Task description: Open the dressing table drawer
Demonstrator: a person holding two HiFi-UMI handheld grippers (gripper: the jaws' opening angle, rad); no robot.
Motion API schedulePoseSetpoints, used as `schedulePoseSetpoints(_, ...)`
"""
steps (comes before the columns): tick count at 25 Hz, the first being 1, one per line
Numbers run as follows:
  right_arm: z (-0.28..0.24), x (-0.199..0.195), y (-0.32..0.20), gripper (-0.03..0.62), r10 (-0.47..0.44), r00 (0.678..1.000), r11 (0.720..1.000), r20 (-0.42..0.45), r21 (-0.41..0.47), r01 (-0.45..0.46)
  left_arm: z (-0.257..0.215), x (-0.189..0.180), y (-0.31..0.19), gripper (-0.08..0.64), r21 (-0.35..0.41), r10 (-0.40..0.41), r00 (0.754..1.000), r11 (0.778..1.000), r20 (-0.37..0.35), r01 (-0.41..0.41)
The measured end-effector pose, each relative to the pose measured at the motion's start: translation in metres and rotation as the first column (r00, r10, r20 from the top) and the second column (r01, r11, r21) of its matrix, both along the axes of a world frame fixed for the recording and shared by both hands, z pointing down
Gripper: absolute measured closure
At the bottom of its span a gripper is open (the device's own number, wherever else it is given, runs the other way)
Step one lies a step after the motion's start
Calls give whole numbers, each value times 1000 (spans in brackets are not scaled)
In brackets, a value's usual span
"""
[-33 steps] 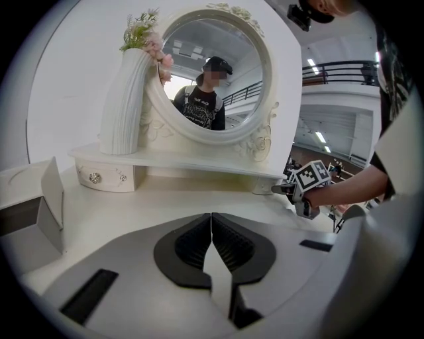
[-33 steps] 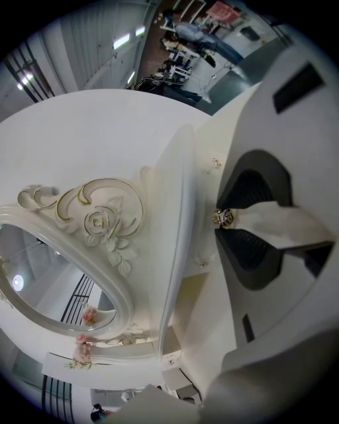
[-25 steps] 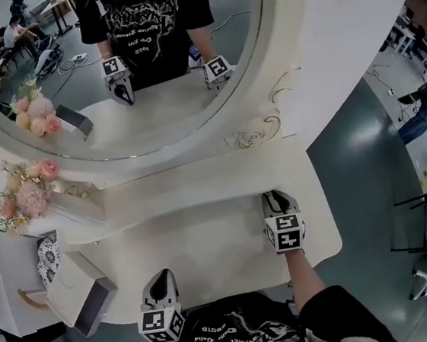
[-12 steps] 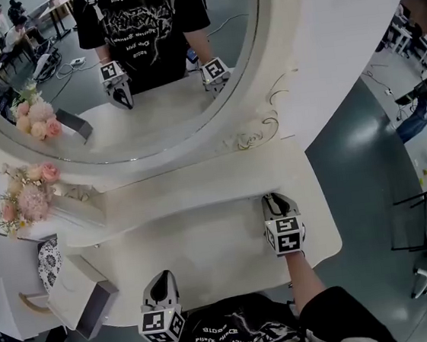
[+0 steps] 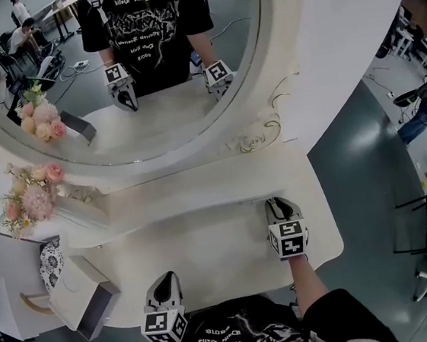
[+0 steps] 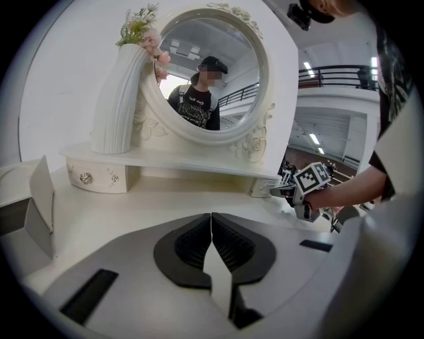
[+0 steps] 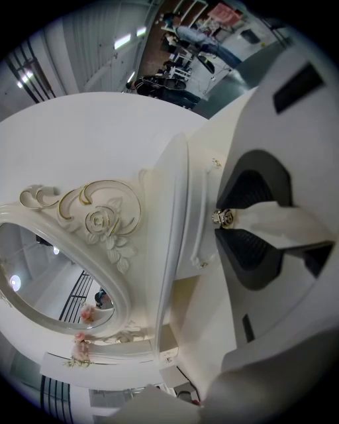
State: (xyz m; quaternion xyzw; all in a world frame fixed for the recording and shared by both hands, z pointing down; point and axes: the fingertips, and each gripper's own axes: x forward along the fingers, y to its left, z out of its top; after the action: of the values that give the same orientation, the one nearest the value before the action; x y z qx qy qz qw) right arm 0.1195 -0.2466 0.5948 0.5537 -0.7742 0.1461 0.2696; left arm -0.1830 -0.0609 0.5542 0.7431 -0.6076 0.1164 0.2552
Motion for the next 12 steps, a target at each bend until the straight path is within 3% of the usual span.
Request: schedulePoseSetpoints(12,3,2,5,491,-6,1000,1000,-4,-14,6,-2,-1,-1,543,4,0,1000,1000,1,0)
